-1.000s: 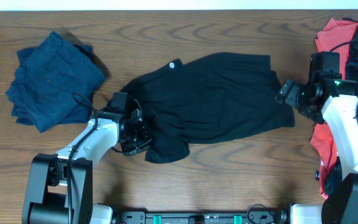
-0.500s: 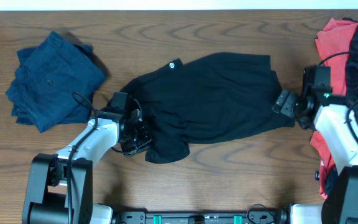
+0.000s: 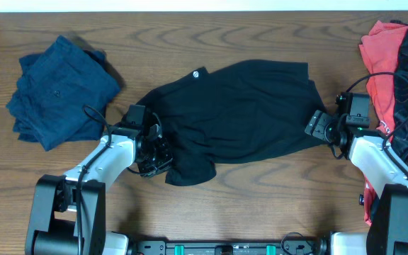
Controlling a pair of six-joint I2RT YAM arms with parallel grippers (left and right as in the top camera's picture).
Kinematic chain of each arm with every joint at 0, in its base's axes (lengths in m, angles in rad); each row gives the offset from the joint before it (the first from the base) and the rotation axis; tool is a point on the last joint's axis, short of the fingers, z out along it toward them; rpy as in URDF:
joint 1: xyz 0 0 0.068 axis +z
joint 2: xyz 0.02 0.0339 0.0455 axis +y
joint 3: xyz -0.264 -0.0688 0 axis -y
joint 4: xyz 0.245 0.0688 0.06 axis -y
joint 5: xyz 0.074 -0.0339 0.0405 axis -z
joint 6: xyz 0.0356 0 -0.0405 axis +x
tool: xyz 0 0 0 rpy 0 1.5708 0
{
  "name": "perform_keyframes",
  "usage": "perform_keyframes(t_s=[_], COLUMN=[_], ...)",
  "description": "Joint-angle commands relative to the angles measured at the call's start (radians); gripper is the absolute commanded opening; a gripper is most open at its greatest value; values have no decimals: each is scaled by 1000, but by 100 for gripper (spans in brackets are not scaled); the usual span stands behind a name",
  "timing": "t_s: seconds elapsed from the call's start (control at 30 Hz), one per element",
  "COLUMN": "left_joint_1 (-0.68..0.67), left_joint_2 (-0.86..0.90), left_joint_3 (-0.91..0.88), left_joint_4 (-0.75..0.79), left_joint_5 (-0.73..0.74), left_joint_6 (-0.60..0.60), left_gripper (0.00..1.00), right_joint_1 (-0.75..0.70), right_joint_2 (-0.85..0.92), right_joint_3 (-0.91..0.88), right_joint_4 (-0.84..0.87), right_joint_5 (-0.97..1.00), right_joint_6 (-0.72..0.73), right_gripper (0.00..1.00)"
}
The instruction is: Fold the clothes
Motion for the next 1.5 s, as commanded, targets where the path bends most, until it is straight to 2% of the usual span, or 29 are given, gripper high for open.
perform_keyframes(t_s=[0.0, 0.03, 0.07, 0.1, 0.13, 0.17, 0.37, 0.4, 0.43, 0.47, 0.5, 0.7, 0.83, 0.93, 1.07, 1.23, 1.37, 1.47], left_joint_1=[-2, -2, -2, -2, -2, -2, -2, -2, -2, -2, -2, 0, 1, 9, 31, 31, 31, 31], left_joint_2=[6, 6, 6, 6, 6, 6, 6, 6, 6, 6, 6, -29, -132, -230, -346, -432, -437, -424], left_joint_3=[-6, -6, -6, -6, -6, -6, -6, -6, -6, -6, -6, 53, 170, 278, 409, 449, 449, 449], left_joint_4=[0, 0, 0, 0, 0, 0, 4, 6, 11, 18, 26, -3, -117, -147, -56, 80, 90, 89], left_joint_5=[2, 2, 2, 2, 2, 2, 2, 2, 2, 3, 3, 224, 238, 237, 209, 53, -23, -29], left_joint_6=[9, 9, 9, 9, 9, 9, 9, 9, 9, 8, 2, 6, 11, 35, 35, -13, -21, -20], left_gripper=[6, 6, 6, 6, 6, 6, 6, 6, 6, 6, 6, 6, 6, 6, 6, 6, 6, 6], right_joint_1=[-3, -3, -3, -3, -3, -3, -3, -4, -4, -4, -4, -4, -4, -4, -4, -4, -4, -4], right_joint_2=[5, 7, 7, 7, 7, 6, -1, -1, -1, -1, -1, 11, 39, 60, 69, 68, 68, 68], right_joint_3=[-7, -7, -7, -7, -7, -6, 55, 68, 78, 85, 91, 92, 92, 92, 92, 92, 92, 92], right_joint_4=[17, 20, 20, 17, 13, 8, -9, 2, 20, 44, 78, 75, 51, 30, -36, -152, -236, -216], right_joint_5=[0, 0, -2, -6, -13, -24, -40, -33, -25, -22, -23, -22, -21, -7, -8, -67, -86, -86], right_joint_6=[-17, -17, -17, -18, -17, -18, -19, -22, -23, -32, -49, -63, -71, -70, -50, -24, -21, -21], right_gripper=[75, 62, 40, 23, 9, 1, 3, 13, 31, 38, 39, 40, 41, 40, 43, 50, 54, 57])
